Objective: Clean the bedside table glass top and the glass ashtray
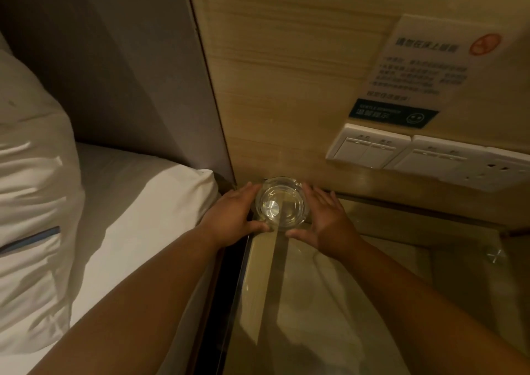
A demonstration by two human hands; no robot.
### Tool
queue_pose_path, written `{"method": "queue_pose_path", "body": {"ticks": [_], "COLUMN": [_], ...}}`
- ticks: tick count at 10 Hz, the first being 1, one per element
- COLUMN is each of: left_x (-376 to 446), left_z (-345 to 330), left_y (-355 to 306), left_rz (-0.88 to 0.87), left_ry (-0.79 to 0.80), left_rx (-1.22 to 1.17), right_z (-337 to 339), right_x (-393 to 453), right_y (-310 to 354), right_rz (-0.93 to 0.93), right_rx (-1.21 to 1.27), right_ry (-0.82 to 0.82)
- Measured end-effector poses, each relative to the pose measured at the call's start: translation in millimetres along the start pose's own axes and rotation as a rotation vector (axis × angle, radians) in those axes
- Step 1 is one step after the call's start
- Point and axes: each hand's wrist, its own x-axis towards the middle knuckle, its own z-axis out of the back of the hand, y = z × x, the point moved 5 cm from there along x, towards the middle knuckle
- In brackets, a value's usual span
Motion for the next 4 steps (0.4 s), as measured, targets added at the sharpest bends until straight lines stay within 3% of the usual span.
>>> {"method": "queue_pose_path", "body": {"ticks": [2,3,4], "left_x": [-5.4,-18.7,-37.6], "left_z": [6.6,16.9,25.4], "left_y": [-5.0,-17.7,-36.8], "left_rz": [0.084,0.089,0.095], "left_ry": [-0.007,-0.076,-0.032], "left_rx": [0.120,0.172,0.273], "right_z": [2.1,15.7,34.5], "right_x": [-8.6,-23.6,-43.9], "right_y": [5.2,16.0,30.0], "right_rz": [-0.025,-0.036,-0.059], "right_rx": [-0.083,-0.143,-0.201], "right_ry": [0.087,0.078,0.001]}}
